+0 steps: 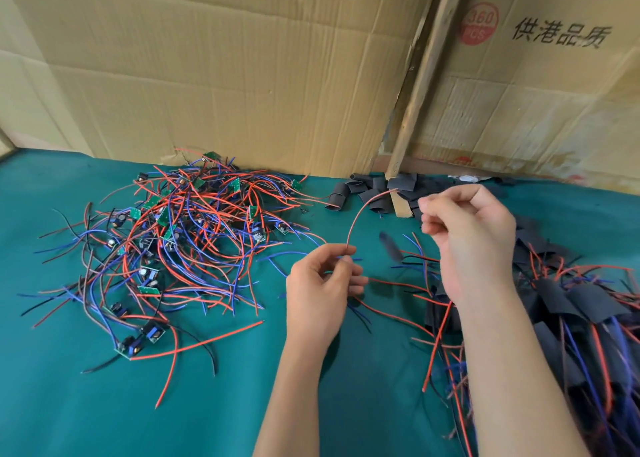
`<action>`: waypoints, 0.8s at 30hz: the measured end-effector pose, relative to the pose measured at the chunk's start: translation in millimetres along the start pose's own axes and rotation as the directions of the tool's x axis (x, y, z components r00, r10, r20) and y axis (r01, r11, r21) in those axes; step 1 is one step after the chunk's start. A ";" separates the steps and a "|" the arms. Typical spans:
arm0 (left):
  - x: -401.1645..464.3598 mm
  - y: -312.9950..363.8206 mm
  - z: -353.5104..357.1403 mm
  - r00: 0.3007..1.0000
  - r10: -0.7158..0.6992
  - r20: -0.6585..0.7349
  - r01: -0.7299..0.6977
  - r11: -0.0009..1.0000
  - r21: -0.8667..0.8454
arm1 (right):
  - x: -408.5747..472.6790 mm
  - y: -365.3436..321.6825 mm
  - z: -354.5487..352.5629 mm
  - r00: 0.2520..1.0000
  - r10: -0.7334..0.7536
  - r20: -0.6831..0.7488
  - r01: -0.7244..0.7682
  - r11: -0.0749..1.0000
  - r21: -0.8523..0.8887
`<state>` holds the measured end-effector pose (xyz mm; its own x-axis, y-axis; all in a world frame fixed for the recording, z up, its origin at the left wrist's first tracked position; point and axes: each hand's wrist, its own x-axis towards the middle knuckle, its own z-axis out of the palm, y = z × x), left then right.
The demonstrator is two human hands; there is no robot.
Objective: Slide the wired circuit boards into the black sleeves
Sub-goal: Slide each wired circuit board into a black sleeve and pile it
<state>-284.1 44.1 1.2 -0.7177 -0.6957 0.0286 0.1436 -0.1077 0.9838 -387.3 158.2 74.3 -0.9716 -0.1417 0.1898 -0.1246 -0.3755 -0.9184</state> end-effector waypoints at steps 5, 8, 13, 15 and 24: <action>0.7 -1.5 0.5 1.000 -0.002 -0.022 0.002 1.000 -0.013 | 3.4 7.4 -3.3 0.988 0.149 0.033 -0.126 0.917 -0.379; 1.1 -2.0 0.0 0.999 0.005 -0.051 -0.006 1.000 -0.018 | -0.2 14.7 -7.0 0.910 0.328 0.253 0.030 0.556 -0.830; 2.2 -2.2 -0.9 0.997 0.006 -0.080 -0.008 1.000 -0.025 | -12.3 25.3 8.9 0.825 0.422 0.376 0.277 0.278 -0.920; 2.3 -2.3 -0.9 0.997 0.004 -0.082 -0.006 1.000 -0.022 | -12.3 28.9 10.8 0.846 0.381 0.373 0.296 0.247 -0.923; 3.2 -3.2 -2.1 0.997 0.002 -0.079 0.000 1.000 0.023 | -14.3 31.0 9.5 0.882 0.332 0.335 0.242 0.292 -0.925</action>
<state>-285.4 40.7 -2.3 -0.6612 -0.7500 0.0161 0.1279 -0.0916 0.9875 -375.4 139.9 46.4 -0.8304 -0.5568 -0.0212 -0.4579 0.7035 -0.5435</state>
